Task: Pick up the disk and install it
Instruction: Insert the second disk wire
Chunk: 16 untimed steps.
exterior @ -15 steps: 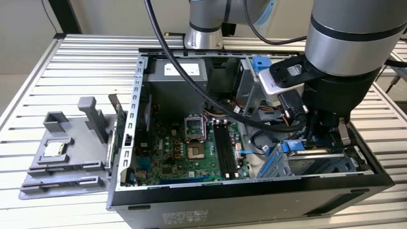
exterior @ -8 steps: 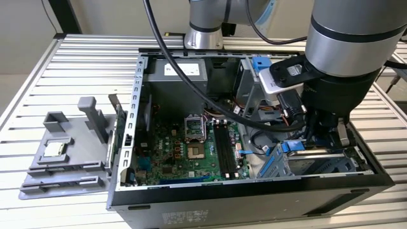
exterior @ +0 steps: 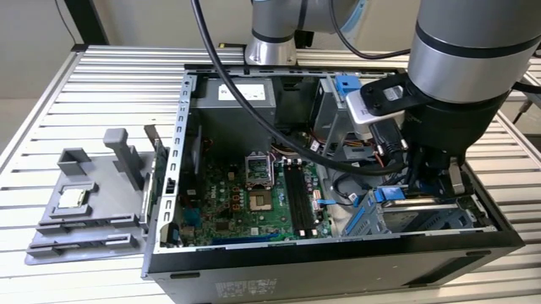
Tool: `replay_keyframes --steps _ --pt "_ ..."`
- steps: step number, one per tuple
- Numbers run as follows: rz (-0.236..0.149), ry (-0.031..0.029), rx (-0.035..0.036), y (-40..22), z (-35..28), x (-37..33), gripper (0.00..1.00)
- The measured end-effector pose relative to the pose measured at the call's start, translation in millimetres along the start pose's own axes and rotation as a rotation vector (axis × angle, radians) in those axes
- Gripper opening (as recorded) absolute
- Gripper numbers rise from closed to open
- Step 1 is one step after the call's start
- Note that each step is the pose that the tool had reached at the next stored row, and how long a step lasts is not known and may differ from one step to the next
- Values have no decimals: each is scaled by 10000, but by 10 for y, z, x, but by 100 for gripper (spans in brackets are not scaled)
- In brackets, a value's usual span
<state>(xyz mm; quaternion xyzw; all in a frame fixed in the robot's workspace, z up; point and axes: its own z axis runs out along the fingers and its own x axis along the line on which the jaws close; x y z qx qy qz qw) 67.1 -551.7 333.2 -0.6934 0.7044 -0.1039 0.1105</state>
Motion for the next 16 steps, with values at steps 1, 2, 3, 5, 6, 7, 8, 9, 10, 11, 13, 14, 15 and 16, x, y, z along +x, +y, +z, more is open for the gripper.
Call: replay_keyframes --steps 1,2,3,5,6,7,8,9,10,11,13,14,15,16 --pt "4 -13 0 -1 1 0 0" --pt "9 -28 0 -2 4 0 0" --pt "12 -40 -1 -4 7 0 0" --pt "15 -48 -2 -12 11 0 0" --pt "15 -50 -2 -17 14 0 0" --pt "16 -51 -2 -20 16 0 0" --pt "17 -53 -2 -23 18 0 0" --pt "17 -53 -3 -26 20 0 0" --pt "19 -53 -3 -29 23 0 0" --pt "19 -53 -2 -31 24 0 0" --pt "15 -57 -2 -35 27 0 0" --pt "15 -58 -1 -36 28 0 0" --pt "14 -59 -1 -37 28 1 0" --pt "12 -59 -2 -39 29 2 0"
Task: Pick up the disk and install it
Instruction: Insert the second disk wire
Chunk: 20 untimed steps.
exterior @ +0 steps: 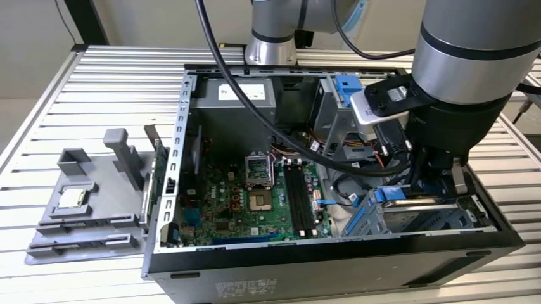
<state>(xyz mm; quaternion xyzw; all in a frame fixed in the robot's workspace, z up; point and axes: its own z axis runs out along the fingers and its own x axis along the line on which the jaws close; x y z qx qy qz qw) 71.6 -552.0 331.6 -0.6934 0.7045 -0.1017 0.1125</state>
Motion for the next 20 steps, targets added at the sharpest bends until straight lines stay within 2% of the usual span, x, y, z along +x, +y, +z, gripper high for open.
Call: replay_keyframes --steps 12,15,17,20 --pt "-3 2 1 0 10 17 0" --pt "-5 9 0 10 40 17 0" --pt "-13 37 -1 18 62 18 0" --pt "-17 49 2 35 117 19 0"
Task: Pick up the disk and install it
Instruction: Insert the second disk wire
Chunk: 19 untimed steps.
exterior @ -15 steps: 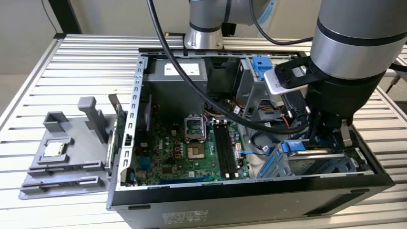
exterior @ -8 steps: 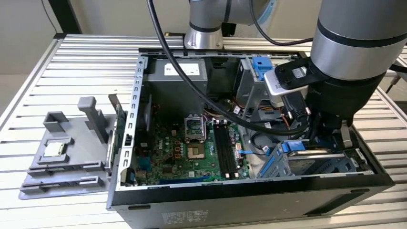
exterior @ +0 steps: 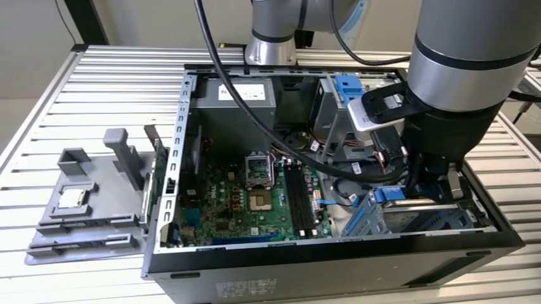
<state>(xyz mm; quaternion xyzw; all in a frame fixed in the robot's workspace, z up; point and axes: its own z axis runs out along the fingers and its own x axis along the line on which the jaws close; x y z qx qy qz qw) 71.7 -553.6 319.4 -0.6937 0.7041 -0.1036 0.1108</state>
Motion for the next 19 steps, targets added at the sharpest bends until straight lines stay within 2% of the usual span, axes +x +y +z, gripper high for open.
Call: replay_keyframes --steps 2,15,16,17,18,19 --pt "-6 14 -2 9 31 0 0" --pt "-10 30 -4 10 35 -4 0" --pt "-8 9 0 6 30 -6 0" --pt "6 -39 5 3 24 -3 0" --pt "8 -45 -1 -7 -13 -2 100" --pt "10 -42 -1 -18 -51 0 100"
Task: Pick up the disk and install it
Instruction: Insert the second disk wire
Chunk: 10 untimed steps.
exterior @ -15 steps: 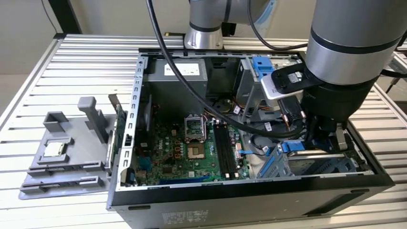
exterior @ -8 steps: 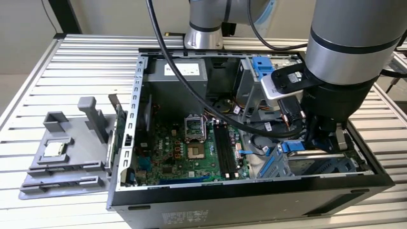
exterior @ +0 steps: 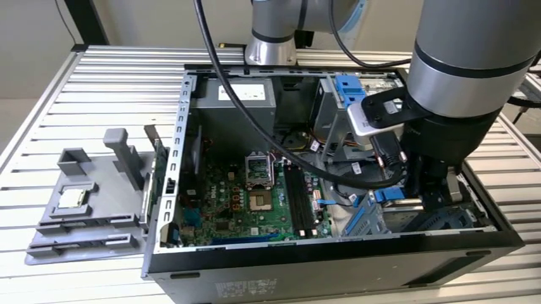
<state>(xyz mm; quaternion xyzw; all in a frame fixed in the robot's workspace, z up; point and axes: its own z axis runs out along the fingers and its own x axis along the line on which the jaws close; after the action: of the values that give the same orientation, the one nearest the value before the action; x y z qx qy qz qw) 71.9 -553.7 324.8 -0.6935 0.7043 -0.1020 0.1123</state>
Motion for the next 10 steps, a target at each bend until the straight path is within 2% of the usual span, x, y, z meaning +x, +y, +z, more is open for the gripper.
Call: replay_keyframes --steps 6,7,8,10 --pt "5 -6 -1 -78 -255 -3 100" --pt "3 -3 0 -104 -336 -5 100" --pt "3 -5 -1 -113 -364 -5 100" --pt "4 -6 -1 -116 -375 -5 100"
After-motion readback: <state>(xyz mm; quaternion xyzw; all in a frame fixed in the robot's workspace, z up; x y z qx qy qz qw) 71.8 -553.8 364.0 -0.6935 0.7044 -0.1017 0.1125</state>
